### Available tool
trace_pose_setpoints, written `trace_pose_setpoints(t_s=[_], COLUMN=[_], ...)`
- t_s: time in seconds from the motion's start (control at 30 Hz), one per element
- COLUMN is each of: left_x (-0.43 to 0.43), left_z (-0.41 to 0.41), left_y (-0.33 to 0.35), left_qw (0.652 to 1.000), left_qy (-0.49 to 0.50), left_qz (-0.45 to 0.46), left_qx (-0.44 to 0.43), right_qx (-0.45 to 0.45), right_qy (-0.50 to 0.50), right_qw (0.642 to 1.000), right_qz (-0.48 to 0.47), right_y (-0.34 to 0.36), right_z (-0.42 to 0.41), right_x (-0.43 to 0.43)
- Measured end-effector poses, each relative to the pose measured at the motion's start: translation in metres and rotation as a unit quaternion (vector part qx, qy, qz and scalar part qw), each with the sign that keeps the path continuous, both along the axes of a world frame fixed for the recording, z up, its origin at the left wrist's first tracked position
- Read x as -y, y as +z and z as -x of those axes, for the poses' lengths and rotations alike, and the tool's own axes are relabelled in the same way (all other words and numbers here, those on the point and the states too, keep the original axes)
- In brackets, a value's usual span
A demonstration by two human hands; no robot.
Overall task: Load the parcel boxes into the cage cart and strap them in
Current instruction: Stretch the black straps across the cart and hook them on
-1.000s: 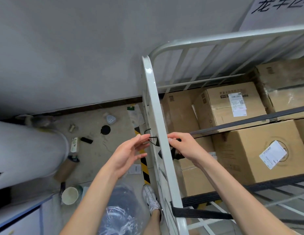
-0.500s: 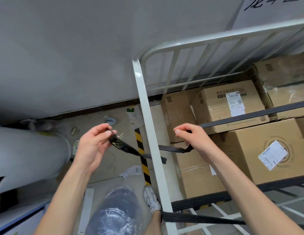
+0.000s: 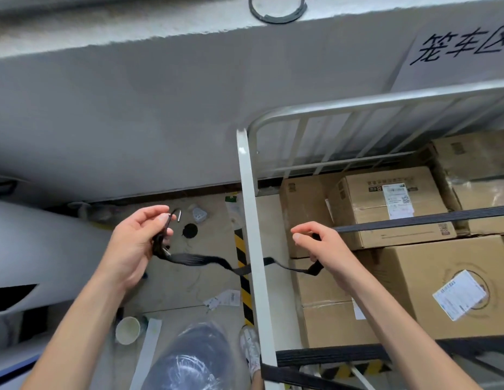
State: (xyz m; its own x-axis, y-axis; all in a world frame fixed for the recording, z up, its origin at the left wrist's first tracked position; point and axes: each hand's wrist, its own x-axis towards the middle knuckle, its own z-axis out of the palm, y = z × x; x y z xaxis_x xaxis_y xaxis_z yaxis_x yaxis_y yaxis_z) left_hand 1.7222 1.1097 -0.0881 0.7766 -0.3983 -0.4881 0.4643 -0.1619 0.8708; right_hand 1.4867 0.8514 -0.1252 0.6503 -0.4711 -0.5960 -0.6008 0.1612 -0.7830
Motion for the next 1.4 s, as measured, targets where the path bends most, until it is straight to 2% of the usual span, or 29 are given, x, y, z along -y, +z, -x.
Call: trace_pose_setpoints(t_s=[0.17,0.23,0.27,0.33,0.4,0.57,0.73,0.8,0.9,0.97,1.2,1.33,1.4], left_x=[0.002,0.003,0.003,-0.003,-0.015,-0.029,-0.024,-0.018,-0.016,-0.017,-0.019,-0.012,-0.003], left_z=[0.014,0.018,0.019,0.019,0.018,0.017,0.023,0.024,0.018,0.010,-0.015,-0.012,-0.006], left_y=[-0.005,-0.009,-0.009,-0.007,-0.004,-0.005,-0.012,-0.013,-0.023,-0.031,-0.037,-0.047,-0.054], left_qw=[0.991,0.987,0.990,0.992,0.986,0.979,0.974,0.979,0.993,0.987,0.963,0.960,0.960], left_qy=[-0.048,-0.043,-0.036,-0.036,-0.056,-0.072,0.014,0.020,-0.072,-0.124,-0.184,-0.211,-0.215], left_qz=[-0.098,-0.133,-0.133,-0.074,-0.023,0.031,0.093,0.073,-0.025,-0.089,-0.151,-0.137,-0.159], left_qx=[0.080,0.073,0.034,-0.091,-0.157,-0.186,-0.207,-0.192,-0.094,-0.045,-0.124,-0.119,-0.085], right_qx=[0.011,0.011,0.009,0.007,0.003,-0.004,-0.012,-0.014,-0.021,-0.026,-0.030,-0.033,-0.038], right_qy=[-0.007,-0.009,-0.009,-0.018,-0.024,-0.030,-0.026,-0.022,-0.018,-0.018,-0.020,-0.016,-0.014], right_qw=[1.000,1.000,1.000,1.000,1.000,0.999,1.000,1.000,1.000,1.000,0.999,0.999,0.999], right_qz=[0.006,0.005,0.004,-0.006,-0.012,-0.012,-0.004,-0.001,0.000,0.001,-0.005,-0.009,-0.013], right_y=[0.004,0.003,0.001,-0.002,-0.006,-0.014,-0.018,-0.019,-0.020,-0.021,-0.027,-0.033,-0.035], right_z=[0.000,0.001,0.002,0.004,0.006,0.008,0.002,-0.002,-0.008,-0.012,-0.021,-0.024,-0.025], right_x=[0.007,0.008,0.008,0.007,0.006,0.005,0.000,-0.002,-0.001,0.001,0.003,0.002,0.001])
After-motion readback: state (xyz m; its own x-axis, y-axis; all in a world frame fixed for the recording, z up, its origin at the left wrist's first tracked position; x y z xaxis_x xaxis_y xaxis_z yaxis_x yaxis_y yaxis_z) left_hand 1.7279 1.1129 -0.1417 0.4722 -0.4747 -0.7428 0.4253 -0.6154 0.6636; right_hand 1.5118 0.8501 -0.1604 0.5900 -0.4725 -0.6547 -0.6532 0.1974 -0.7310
